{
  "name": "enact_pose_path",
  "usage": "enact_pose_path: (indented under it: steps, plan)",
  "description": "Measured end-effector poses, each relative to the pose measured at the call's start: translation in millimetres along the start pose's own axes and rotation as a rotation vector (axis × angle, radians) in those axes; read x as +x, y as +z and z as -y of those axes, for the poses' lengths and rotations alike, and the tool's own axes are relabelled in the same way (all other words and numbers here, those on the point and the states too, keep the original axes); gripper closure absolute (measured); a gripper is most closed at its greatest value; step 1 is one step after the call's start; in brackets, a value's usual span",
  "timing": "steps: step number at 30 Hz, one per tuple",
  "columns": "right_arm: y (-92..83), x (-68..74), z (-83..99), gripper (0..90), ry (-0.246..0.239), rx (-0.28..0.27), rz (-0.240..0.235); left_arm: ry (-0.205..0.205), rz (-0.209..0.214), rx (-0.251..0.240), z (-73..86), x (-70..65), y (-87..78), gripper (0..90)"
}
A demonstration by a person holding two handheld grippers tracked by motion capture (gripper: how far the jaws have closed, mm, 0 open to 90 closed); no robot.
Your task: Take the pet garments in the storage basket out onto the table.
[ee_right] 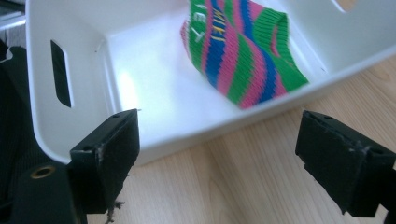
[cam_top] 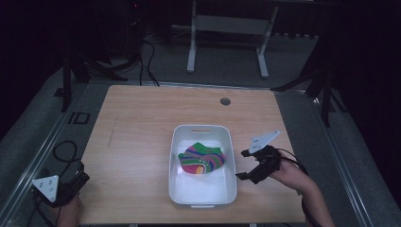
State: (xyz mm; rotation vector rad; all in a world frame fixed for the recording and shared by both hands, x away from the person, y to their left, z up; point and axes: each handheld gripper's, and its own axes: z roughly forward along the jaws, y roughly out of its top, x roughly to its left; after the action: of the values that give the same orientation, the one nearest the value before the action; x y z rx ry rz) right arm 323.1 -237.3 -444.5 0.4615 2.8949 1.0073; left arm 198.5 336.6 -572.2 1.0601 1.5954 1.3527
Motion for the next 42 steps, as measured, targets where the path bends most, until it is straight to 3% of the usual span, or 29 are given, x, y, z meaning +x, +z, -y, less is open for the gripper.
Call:
enact_pose_path:
  steps: [6,10,16,17,27,42]
  plan:
    - [12.8,7.3,-22.8,13.3,-0.065,0.046,-0.05,-0.002,-0.002,-0.001,0.0,0.2,-0.1,1.2]
    - [21.5,8.6,-38.5,13.3,-0.083,0.052,-0.074,-0.003,-0.001,-0.002,0.1,0.2,-0.2,1.2]
    - [42.8,10.9,-58.6,13.2,-0.116,0.095,-0.091,-0.005,0.0,-0.002,0.0,0.4,-0.1,1.2]
    - [52.3,11.8,-64.4,13.3,-0.136,0.122,-0.093,-0.004,0.001,-0.001,0.0,0.4,0.0,1.2]
    - [95.0,12.2,-85.7,13.4,-0.182,0.203,-0.114,-0.004,0.004,-0.001,0.0,1.0,-0.2,1.2]
    - [146.4,8.0,-99.9,16.0,-0.237,0.38,-0.01,-0.013,0.01,-0.002,-0.3,2.4,-0.8,1.2]
